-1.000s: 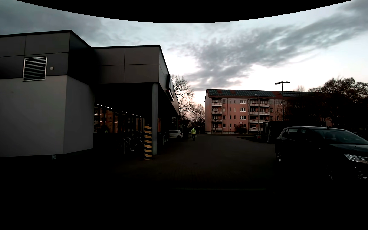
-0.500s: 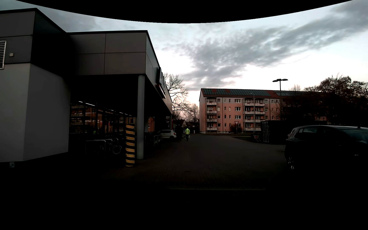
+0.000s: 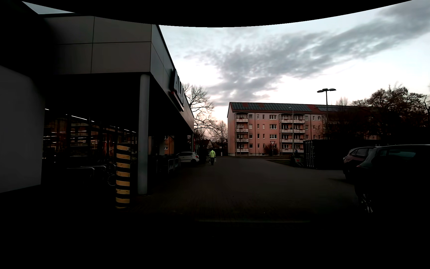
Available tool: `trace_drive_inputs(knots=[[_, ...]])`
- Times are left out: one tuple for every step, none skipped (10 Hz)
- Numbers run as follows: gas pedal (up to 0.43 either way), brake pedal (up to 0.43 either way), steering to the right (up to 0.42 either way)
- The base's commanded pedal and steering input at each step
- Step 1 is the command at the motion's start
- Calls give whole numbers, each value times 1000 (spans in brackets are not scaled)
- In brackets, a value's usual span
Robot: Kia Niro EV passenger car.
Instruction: Follow the waypoints while adhering to traffic rules and regulations
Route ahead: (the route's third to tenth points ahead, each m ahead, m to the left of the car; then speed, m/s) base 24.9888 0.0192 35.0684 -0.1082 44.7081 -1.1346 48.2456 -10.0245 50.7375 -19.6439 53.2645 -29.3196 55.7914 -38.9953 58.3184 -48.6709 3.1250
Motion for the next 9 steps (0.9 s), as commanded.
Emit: trace_drive_inputs(knots=[[0, 6, 40], [0, 18, 39], [0, 37, 38], [0, 43, 38], [0, 55, 38], [0, 61, 38], [0, 67, 38], [0, 67, 42], [0, 67, 48]])
